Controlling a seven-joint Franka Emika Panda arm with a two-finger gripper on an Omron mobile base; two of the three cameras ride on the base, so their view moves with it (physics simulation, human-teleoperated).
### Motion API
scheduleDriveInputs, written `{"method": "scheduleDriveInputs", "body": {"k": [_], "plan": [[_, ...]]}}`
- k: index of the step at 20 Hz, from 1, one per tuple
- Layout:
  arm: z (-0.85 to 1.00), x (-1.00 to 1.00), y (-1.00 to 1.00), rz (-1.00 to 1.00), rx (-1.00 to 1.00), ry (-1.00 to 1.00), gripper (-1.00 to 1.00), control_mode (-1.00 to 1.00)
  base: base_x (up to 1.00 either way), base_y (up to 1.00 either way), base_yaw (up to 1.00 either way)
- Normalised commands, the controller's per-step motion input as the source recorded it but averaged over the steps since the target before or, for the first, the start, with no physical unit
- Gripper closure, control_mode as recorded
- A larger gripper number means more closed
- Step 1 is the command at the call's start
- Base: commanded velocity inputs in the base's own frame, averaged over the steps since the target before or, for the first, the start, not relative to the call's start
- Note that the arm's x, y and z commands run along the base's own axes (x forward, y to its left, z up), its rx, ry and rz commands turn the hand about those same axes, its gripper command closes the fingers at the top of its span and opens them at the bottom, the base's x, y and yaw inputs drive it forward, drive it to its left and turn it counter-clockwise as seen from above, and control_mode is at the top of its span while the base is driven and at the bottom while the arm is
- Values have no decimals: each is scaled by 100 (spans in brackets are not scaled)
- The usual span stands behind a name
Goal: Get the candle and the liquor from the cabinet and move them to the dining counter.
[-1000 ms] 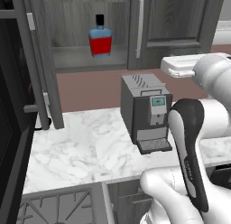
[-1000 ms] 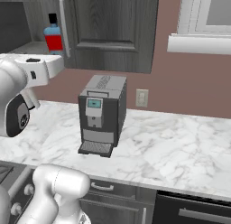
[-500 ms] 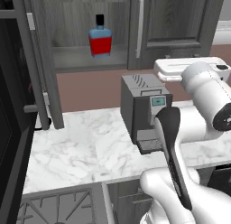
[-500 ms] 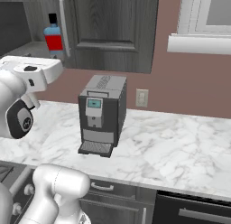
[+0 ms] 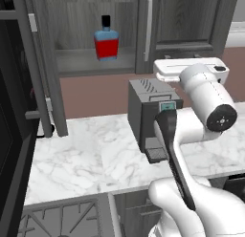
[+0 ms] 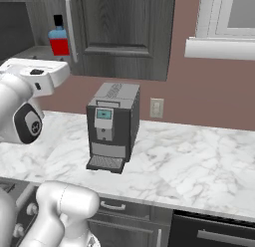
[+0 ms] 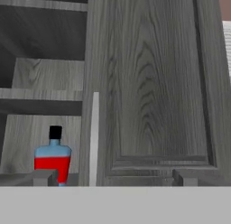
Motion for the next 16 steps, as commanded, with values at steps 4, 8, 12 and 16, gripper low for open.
{"method": "scheduleDriveInputs", "body": {"k": [4, 8, 12, 16], "plan": [[0, 48, 14, 0, 0, -1, -100, -100, 0, 0, 0], [0, 53, 15, 0, 0, -3, -100, -100, 0, 0, 0], [0, 48, 7, 0, 0, -4, -100, -100, 0, 0, 0], [0, 44, 6, 0, 0, -6, -100, -100, 0, 0, 0]]}}
